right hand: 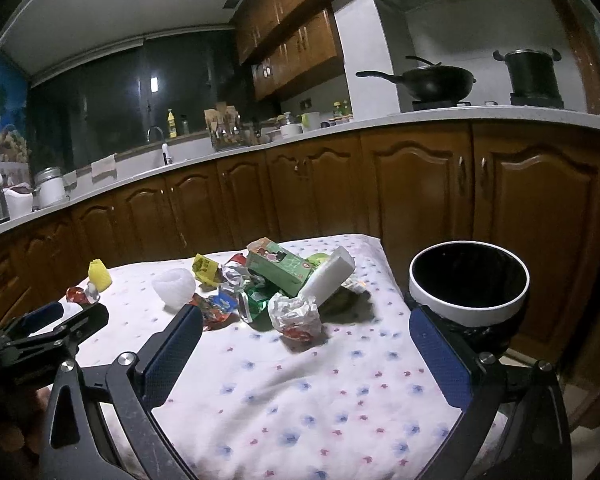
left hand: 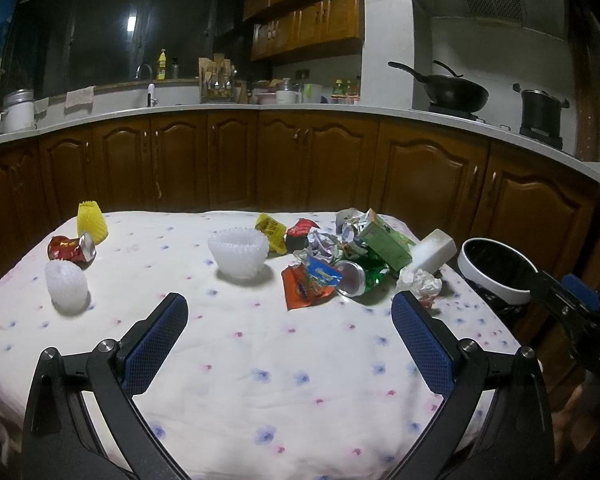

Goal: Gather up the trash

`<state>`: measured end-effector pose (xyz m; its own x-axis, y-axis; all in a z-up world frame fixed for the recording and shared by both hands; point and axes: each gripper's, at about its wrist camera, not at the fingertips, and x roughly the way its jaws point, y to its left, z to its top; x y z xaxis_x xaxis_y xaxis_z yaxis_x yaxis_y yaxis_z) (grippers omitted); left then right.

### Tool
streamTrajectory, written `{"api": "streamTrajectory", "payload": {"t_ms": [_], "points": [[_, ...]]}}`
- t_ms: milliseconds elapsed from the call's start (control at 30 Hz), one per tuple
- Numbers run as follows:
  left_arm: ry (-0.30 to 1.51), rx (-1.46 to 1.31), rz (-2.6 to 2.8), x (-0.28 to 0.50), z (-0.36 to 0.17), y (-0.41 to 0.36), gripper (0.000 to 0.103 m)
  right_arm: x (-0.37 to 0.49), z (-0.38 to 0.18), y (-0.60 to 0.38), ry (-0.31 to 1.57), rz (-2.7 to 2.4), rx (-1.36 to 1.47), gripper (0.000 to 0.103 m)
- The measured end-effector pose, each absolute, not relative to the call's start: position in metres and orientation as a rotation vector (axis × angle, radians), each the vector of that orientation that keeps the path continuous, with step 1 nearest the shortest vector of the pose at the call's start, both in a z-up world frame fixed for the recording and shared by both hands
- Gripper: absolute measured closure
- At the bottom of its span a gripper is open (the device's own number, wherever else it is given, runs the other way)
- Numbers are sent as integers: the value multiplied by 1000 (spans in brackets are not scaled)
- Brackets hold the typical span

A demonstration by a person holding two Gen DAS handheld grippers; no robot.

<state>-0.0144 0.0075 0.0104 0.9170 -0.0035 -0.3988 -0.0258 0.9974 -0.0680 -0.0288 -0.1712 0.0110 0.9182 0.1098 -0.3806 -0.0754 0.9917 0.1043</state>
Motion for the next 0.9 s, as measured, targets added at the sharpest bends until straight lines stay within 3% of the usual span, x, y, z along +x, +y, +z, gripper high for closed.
{"api": "streamTrajectory", "payload": {"t_ms": [900], "points": [[422,-77,8,-14,6,14,0,-28,7,-164,398,120,91,0]]}}
